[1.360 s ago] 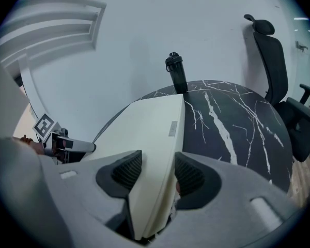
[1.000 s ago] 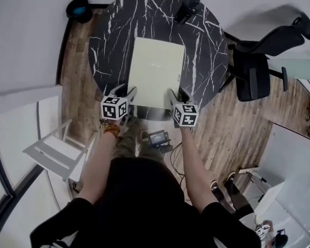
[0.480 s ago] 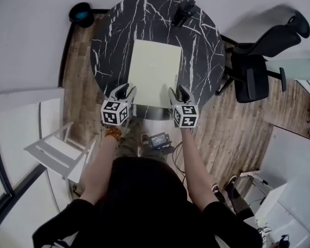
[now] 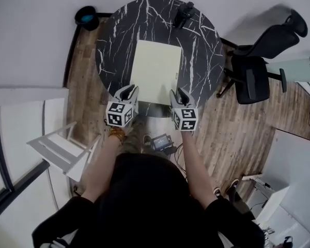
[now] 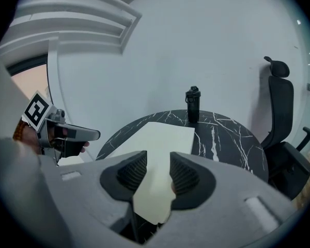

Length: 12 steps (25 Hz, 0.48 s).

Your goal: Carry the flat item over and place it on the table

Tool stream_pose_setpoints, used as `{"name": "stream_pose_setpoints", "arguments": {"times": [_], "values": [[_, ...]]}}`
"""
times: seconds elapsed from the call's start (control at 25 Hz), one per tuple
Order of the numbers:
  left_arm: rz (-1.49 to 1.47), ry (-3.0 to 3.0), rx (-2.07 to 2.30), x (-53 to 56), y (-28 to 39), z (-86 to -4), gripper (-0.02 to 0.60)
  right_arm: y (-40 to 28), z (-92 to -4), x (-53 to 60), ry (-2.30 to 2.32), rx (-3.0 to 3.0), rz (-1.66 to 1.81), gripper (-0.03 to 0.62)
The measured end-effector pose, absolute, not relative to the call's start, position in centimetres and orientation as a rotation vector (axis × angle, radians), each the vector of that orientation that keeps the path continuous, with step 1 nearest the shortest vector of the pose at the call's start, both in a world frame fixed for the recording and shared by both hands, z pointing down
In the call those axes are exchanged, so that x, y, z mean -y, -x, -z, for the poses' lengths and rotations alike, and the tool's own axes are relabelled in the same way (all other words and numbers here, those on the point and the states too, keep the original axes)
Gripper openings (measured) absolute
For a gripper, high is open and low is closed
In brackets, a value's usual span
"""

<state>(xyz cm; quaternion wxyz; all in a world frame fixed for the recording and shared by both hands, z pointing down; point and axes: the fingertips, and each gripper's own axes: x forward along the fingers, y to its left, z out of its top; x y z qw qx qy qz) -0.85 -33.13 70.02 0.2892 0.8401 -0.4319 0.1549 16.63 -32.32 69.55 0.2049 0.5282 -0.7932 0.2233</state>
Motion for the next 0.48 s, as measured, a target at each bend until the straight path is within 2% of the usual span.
{"name": "stream_pose_setpoints", "arguments": {"times": [0.36, 0.48], "values": [[-0.384, -2.278, 1.175, 31.5, 0.5, -67.3, 0.048, -15.6, -66.9, 30.9, -1.466, 2.261, -0.564, 0.132], [-0.373, -2.294, 1.182, 31.1, 0.2, -66.3, 0.043, -15.4, -66.1, 30.4, -1.465, 2.271, -0.542, 0.100]]}}
